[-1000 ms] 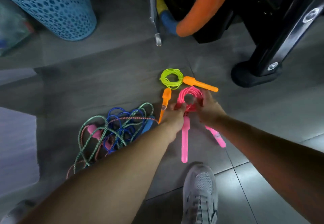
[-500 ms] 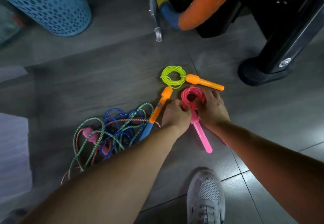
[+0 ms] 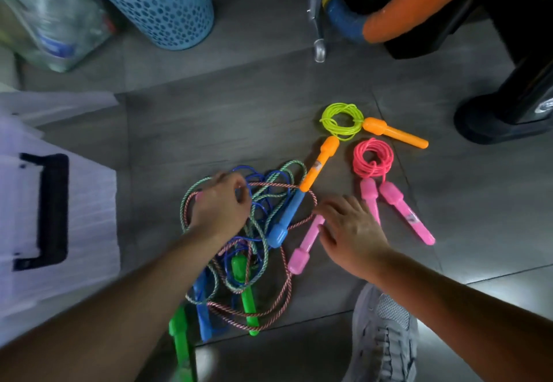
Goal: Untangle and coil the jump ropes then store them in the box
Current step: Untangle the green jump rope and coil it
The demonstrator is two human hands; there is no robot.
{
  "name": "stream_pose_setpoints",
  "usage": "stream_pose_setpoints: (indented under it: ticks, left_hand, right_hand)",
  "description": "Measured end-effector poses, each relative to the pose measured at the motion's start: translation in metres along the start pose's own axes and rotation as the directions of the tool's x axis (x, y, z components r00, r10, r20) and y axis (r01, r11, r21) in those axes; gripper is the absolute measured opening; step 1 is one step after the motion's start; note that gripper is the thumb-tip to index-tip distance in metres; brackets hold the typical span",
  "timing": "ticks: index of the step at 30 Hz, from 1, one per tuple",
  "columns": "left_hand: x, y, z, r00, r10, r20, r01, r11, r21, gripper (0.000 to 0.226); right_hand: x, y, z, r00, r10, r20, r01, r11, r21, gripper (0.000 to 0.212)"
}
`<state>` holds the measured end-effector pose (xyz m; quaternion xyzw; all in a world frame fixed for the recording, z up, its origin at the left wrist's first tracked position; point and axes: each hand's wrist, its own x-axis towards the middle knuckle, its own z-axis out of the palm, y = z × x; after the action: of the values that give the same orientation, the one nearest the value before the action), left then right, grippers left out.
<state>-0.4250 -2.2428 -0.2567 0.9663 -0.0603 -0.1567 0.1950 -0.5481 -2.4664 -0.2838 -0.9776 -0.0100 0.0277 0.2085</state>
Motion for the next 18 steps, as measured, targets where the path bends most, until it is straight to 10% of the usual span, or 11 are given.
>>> stream_pose_setpoints:
  ticks: [8, 18]
  left_hand:
    - [-0.044, -0.091, -0.023, 0.989, -0.045, 0.14, 0.023, 0.988, 0.15, 0.049]
    - [-0.059, -0.13, -0.02, 0.973, -0.07, 0.219, 0.083, 0.995, -0.051, 0.022]
  right_hand:
    - [0.016, -0.06, 0.021, 0.974, -0.098, 0.203, 0.088, 0.994, 0.057, 0.038]
    - [0.07, -0.107, 0.032, 0.961, -0.041, 0.274, 0.012, 0.994, 0.107, 0.049]
